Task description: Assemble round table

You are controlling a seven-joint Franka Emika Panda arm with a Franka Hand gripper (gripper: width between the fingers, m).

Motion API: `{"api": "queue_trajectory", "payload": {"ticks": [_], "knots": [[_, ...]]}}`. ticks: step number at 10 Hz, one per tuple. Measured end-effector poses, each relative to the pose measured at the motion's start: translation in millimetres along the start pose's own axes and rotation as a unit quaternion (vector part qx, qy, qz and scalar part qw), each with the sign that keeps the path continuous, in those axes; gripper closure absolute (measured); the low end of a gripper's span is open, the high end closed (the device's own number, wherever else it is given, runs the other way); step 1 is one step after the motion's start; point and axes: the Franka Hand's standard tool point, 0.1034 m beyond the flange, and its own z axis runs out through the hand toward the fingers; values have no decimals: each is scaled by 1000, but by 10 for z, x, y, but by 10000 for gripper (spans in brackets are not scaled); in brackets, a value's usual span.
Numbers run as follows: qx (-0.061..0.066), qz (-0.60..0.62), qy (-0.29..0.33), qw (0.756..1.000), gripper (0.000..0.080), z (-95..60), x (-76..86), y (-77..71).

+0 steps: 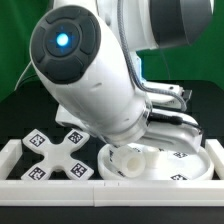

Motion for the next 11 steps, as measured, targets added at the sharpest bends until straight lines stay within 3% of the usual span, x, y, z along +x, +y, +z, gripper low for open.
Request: {"api": "queue_trajectory", "payload": {"ticks": [6, 7, 11], "knots": [[3, -49, 5, 999, 150, -110, 92, 221], [-2, -52, 7, 999, 150, -117, 104, 257], [-2, -52, 19, 998, 150, -67, 211, 298]]}}
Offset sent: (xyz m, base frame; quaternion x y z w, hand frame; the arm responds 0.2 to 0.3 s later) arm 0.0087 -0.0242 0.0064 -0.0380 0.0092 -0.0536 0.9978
